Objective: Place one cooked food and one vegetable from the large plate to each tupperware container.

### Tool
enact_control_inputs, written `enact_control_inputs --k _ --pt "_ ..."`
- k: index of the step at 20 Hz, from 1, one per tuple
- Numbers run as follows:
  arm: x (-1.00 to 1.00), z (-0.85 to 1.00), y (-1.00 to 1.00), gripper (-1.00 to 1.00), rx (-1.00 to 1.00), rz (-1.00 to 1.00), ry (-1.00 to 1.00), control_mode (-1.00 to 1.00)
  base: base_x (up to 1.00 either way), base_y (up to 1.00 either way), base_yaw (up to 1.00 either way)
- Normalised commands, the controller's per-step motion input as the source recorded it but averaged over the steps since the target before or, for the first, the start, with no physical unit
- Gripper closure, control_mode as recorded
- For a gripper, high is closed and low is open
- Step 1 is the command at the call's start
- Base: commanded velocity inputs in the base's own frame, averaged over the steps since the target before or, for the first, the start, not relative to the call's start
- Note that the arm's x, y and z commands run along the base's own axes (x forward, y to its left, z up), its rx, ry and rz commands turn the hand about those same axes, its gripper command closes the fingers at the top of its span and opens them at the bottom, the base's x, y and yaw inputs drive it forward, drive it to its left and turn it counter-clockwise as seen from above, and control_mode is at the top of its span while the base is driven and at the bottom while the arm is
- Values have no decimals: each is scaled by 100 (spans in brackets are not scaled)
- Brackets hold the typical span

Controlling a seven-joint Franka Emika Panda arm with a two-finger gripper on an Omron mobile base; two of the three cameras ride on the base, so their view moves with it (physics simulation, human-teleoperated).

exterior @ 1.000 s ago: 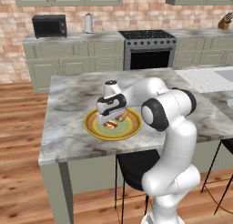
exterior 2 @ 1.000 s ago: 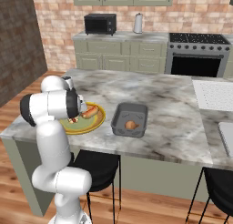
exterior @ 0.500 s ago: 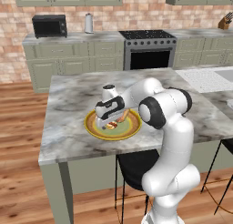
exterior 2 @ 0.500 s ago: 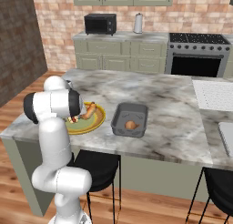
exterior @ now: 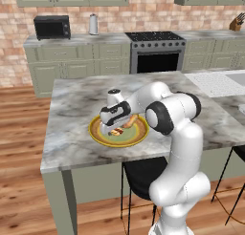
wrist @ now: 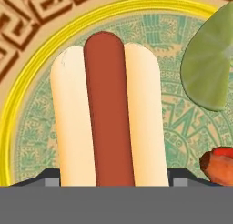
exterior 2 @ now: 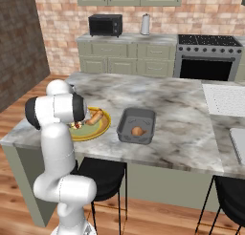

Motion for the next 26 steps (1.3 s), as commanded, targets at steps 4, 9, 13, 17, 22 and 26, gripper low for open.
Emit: enact_control_inputs --k 4,9,13,17,22,26 --pt "0 -3 0 100 0 0 0 -100 0 0 0" --pt "-45 43 -6 100 3 -8 -7 -100 0 0 0" --pt "-44 71 -52 100 2 -26 -8 -100 0 0 0" --pt "-15 81 -86 100 7 -41 -2 -100 0 0 0" --pt "1 52 -98 100 3 -54 4 -100 0 0 0" --pt "41 0 -99 100 -10 -49 3 -100 0 0 0"
